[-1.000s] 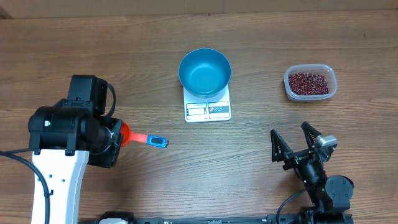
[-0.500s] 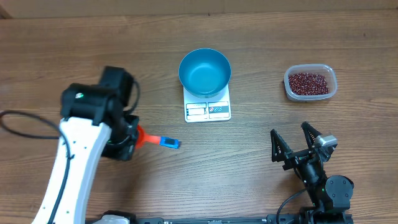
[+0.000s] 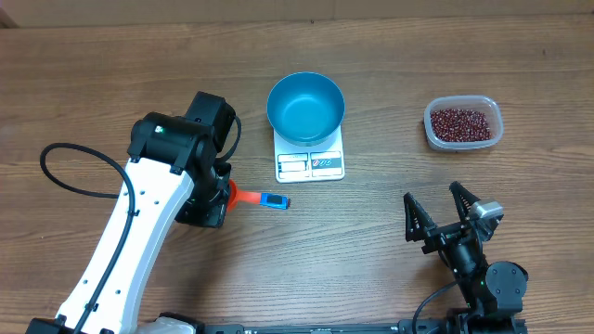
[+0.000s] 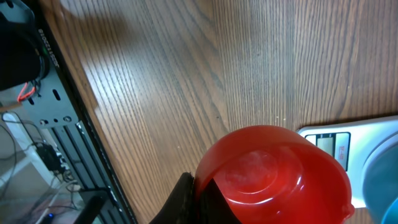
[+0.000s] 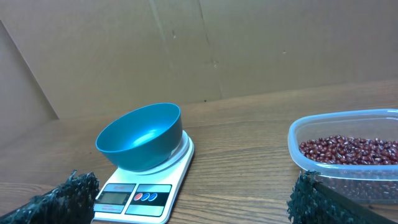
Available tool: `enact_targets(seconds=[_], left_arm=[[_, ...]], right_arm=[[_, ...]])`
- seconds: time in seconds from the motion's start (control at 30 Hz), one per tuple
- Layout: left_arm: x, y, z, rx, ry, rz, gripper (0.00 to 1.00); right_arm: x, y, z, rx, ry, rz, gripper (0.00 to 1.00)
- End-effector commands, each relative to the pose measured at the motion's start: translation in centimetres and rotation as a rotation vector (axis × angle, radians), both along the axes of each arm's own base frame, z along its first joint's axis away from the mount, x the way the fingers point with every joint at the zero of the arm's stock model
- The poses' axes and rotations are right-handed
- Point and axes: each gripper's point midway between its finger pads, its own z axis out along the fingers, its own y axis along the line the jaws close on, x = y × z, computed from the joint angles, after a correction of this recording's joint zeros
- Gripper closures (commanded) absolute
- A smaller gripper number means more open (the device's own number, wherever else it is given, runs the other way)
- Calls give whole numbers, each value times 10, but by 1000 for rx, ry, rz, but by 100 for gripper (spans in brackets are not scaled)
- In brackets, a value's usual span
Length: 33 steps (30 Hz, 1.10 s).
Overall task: Scoop item into bowl and weigh 150g on scale
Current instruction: 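Carry the red scoop toward the center, handle pointing right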
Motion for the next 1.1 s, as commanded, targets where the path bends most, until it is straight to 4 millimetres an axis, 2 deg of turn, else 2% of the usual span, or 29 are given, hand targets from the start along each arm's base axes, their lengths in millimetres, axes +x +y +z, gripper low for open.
enact_targets(seconds=[0.0,0.27,1.07], left_arm=[[1,-1,2,2,-10,78,96],[0,-8,2,-39,0,82,96],[-8,-12,2,-31,25,60,96]], right_arm=[[1,-1,-2,6,5,-5,0],[1,-1,-2,6,5,-5,0],[1,-1,-2,6,5,-5,0]])
